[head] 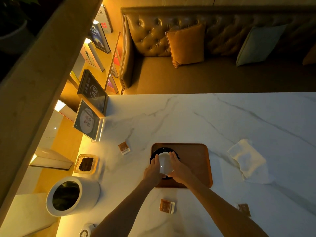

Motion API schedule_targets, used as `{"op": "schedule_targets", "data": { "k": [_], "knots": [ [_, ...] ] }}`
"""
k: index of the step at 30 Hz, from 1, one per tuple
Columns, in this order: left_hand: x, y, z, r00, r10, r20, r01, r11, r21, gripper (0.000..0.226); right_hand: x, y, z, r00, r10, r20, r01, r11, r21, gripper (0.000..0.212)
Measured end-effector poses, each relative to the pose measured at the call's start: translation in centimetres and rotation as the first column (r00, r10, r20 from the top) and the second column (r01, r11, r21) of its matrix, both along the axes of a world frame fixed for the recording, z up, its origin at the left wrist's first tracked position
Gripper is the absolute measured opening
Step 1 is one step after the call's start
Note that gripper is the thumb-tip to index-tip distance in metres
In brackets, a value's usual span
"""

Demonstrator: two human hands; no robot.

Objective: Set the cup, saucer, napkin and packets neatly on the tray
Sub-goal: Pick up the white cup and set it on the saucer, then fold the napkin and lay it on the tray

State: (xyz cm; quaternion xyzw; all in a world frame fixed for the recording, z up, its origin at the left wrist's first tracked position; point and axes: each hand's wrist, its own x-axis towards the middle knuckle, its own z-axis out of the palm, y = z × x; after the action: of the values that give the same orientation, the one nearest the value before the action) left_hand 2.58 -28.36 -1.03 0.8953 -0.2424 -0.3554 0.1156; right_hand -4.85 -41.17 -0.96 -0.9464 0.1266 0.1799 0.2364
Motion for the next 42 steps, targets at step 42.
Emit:
{"op": "schedule_targets", "data": {
  "k": [42],
  "knots": [
    [-8.0, 9.2, 6.7, 0.994, 0.038, -0.103, -0.031, 0.997, 0.067, 0.044, -15.8, 1.4, 6.5, 0.813, -0.542, -0.212, 0.581, 0.775, 0.246, 0.050]
  ]
}}
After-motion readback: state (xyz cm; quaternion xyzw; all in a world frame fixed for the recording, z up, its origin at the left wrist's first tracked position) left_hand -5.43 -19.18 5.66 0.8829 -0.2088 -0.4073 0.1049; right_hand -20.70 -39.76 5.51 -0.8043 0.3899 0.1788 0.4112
